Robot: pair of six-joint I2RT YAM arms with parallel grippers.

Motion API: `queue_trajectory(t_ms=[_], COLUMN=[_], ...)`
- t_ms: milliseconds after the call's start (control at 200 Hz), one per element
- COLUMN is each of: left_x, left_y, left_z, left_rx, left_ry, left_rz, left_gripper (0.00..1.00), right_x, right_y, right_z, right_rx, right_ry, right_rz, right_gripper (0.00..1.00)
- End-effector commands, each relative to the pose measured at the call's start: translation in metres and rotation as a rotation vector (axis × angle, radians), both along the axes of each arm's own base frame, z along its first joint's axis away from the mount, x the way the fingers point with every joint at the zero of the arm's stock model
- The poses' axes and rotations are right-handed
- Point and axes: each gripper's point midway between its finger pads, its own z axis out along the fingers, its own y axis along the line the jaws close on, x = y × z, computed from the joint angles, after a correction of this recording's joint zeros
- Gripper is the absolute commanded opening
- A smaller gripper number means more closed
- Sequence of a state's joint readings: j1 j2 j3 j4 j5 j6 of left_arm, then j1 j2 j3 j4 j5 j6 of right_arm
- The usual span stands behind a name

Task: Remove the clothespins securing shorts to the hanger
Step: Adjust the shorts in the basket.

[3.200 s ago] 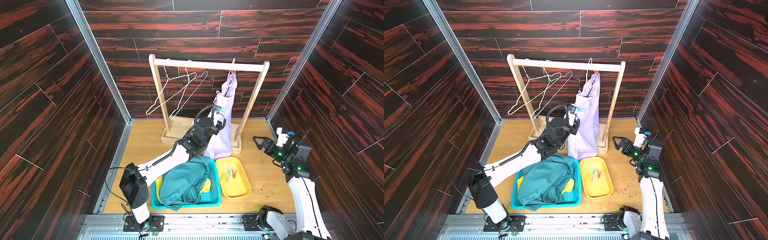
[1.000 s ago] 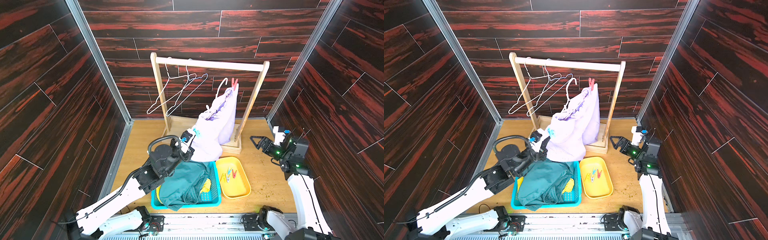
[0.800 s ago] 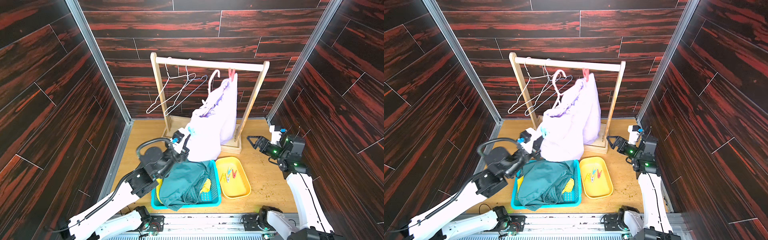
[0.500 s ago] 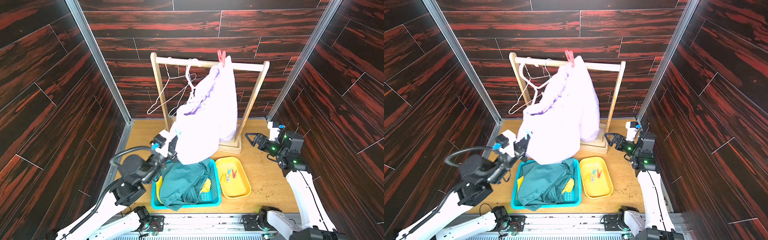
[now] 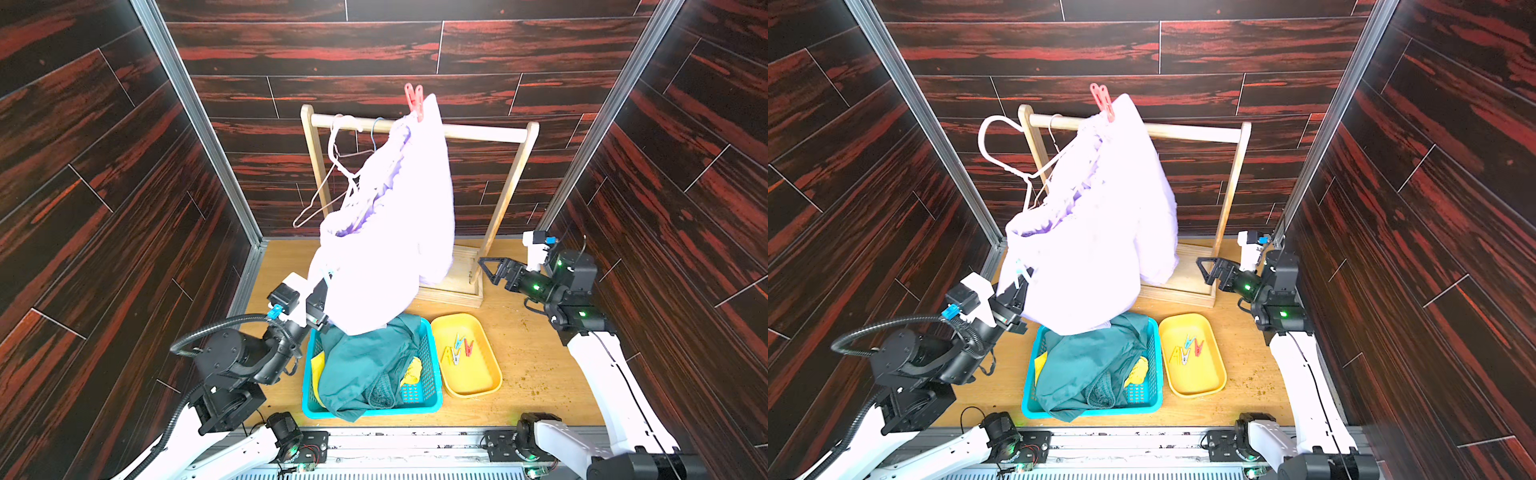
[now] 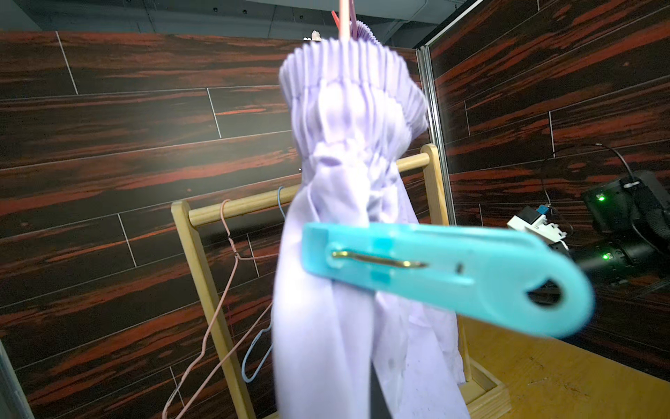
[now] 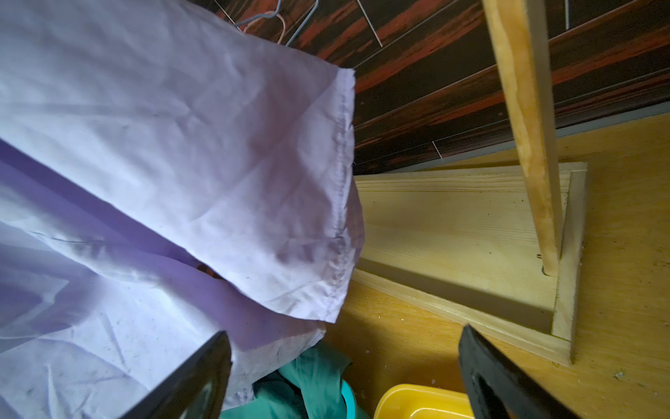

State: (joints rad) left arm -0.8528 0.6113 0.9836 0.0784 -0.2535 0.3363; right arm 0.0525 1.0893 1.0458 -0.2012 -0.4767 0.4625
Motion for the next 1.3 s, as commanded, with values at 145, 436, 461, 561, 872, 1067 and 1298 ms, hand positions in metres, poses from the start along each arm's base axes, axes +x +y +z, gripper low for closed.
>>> queue_trajectory(t_ms=[145, 436, 461, 561, 872, 1067, 1298], left_x=[-0.044, -0.059, -0.062, -0.068, -0.082, -0.082, -0.08], left_y=[0.044, 0.068, 0.07, 0.075, 0.084, 0.07, 0.044], left_z=[0.051, 0.042, 0.042, 0.041, 0.04, 0.029, 0.013], left_rx=[-0.161, -0.199, -0.204, -0.218, -0.219, -0.148, -0.014], left_ry=[-0.156, -0.172, -0.177, -0.19, -0.201, -0.142, -0.019], left_rz=[-0.02, 0.001, -0.002, -0.012, -0.044, -0.099, -0.195], left_gripper=[0.0, 0.0, 0.0, 0.0, 0.0, 0.0, 0.0], right_x=[0.012, 0.018, 0.018, 0.018, 0.009, 0.013, 0.016], right_y=[0.011, 0.018, 0.018, 0.019, 0.03, 0.042, 0.052], right_z=[0.018, 0.052, 0.054, 0.061, 0.052, 0.048, 0.046], right_rx=[-0.009, 0.028, 0.025, 0.02, 0.029, 0.022, 0.01], right_ry=[-0.05, -0.111, -0.117, -0.126, -0.111, -0.105, -0.104], right_rz=[0.018, 0.053, 0.053, 0.059, 0.088, 0.119, 0.137], right_gripper=[0.98, 0.98, 0.98, 0.99, 0.99, 0.98, 0.98])
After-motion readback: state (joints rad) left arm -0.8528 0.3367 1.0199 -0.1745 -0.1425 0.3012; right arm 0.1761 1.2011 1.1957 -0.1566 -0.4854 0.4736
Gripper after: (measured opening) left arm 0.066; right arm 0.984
